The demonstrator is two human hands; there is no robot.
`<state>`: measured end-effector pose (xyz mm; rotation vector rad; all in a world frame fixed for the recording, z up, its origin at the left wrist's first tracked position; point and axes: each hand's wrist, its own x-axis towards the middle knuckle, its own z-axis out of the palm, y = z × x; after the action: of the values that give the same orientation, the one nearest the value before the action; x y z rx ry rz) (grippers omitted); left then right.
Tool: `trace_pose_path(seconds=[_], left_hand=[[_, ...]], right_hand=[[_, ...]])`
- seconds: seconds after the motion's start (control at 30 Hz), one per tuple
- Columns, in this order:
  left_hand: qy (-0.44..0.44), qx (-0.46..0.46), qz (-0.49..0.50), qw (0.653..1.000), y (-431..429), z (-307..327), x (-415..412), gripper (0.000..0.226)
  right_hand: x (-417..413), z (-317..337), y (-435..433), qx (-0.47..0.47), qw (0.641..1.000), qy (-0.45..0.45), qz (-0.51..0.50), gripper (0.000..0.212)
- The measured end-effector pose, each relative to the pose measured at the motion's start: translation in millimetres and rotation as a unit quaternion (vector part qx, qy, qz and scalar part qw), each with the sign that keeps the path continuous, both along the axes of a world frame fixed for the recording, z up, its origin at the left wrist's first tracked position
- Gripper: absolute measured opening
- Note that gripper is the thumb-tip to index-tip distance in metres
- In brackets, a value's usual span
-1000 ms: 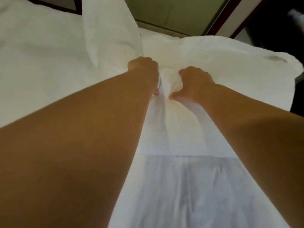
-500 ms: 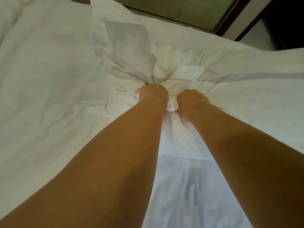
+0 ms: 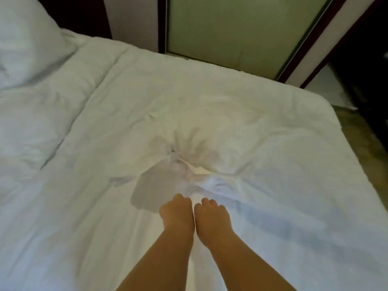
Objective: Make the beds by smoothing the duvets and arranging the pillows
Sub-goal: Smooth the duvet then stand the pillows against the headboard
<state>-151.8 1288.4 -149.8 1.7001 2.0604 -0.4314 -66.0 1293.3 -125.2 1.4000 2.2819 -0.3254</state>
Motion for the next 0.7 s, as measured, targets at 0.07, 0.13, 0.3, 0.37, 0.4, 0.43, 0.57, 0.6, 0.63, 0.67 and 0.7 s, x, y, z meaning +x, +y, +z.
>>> trace_pose_path(seconds=[0.07, 0.13, 0.3, 0.37, 0.4, 0.43, 0.57, 0.6, 0.63, 0.67, 0.7], left_hand=[[-0.014, -0.041, 0.054, 0.998, -70.5, 7.8, 4.5, 0.042], [-0.019, -0.049, 0.07, 0.996, -121.6, 19.3, 8.2, 0.047], [-0.006, 0.023, 0.109, 0.994, -179.9, 64.4, 0.7, 0.054], [-0.003, 0.037, 0.114, 0.993, -195.0, 79.6, -4.7, 0.056], [-0.002, 0.039, 0.119, 0.992, -202.1, 86.2, -8.5, 0.054], [-0.002, 0.041, 0.124, 0.991, -208.1, 91.2, -12.8, 0.053], [0.002, 0.036, 0.14, 0.989, -217.4, 100.9, -33.8, 0.047], [0.003, 0.034, 0.144, 0.989, -214.7, 101.5, -40.2, 0.046], [0.001, 0.034, 0.148, 0.988, -209.8, 101.2, -47.3, 0.044], [-0.003, 0.034, 0.154, 0.987, -202.9, 99.9, -54.6, 0.044], [-0.009, 0.036, 0.16, 0.986, -193.9, 97.5, -62.3, 0.043]], right_hand=[[1.5, 14.1, -48.6, 0.017, 0.999, 0.023, 0.018, 0.031], [5.0, 31.5, -86.0, 0.039, 0.998, 0.043, 0.031, 0.032], [13.2, 68.7, -147.3, 0.079, 0.993, 0.07, 0.044, 0.032], [15.2, 77.5, -161.7, 0.085, 0.992, 0.073, 0.048, 0.031], [15.2, 80.8, -166.9, 0.087, 0.992, 0.075, 0.051, 0.032], [14.5, 83.7, -170.3, 0.088, 0.992, 0.076, 0.053, 0.032], [5.1, 93.0, -165.1, 0.093, 0.992, 0.068, 0.058, 0.03], [0.9, 94.3, -158.7, 0.099, 0.991, 0.066, 0.06, 0.029], [-4.5, 94.8, -150.4, 0.105, 0.991, 0.064, 0.061, 0.028], [-10.7, 94.8, -140.3, 0.11, 0.99, 0.064, 0.062, 0.028], [-17.9, 93.9, -128.2, 0.114, 0.99, 0.063, 0.063, 0.029]])
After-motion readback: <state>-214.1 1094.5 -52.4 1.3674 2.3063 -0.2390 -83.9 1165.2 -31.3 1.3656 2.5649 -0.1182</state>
